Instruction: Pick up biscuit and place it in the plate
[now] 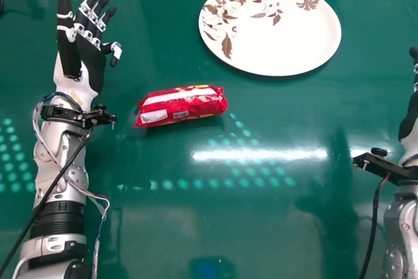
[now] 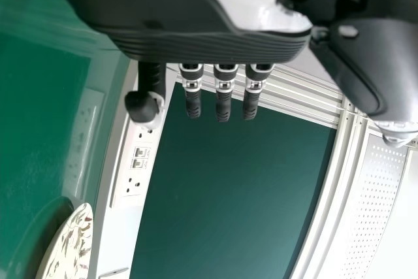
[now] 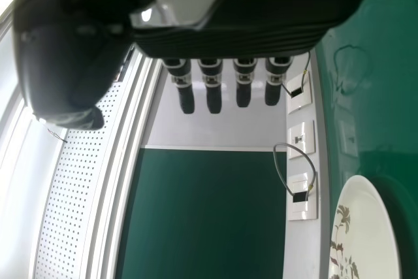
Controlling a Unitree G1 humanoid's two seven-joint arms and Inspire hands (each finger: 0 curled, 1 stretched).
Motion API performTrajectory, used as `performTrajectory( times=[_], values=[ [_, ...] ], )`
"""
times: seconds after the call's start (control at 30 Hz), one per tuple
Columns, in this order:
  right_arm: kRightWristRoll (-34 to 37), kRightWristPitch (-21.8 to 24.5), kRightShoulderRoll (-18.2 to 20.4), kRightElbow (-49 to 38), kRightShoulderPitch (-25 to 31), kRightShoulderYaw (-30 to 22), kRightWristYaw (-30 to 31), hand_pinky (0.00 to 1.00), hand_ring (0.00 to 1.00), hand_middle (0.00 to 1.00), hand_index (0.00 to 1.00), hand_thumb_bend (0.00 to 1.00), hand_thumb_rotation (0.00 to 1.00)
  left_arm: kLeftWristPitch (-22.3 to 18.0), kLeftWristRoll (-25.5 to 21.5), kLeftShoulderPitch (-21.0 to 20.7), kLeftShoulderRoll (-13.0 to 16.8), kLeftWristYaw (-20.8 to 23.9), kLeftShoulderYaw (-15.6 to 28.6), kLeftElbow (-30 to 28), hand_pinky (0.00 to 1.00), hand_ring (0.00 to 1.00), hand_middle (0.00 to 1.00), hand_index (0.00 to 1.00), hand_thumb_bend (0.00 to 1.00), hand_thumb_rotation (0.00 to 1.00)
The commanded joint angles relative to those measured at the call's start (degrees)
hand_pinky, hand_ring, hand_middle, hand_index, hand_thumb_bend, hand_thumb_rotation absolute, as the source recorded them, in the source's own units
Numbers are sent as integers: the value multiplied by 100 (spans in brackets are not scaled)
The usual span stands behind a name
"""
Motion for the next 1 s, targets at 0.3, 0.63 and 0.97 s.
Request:
performTrajectory(
  times=[0.3,0.63,0.97],
  values=[
    [-13,159,-6,-276,165,-23,-7,100,100,100,100,68,48,-2466,1248,102,903,-331,-485,965,0,100,100,100,100,100],
    [-18,172,10,-334,235,-20,-5,100,100,100,100,65,48,-2788,1097,27,1062,-388,-577,1264,0,100,100,100,100,100],
    [-27,343,50,-470,209,9,-60,100,100,100,100,65,47,-3020,1529,115,1304,-137,-681,1091,0,100,100,100,100,99]
  ],
)
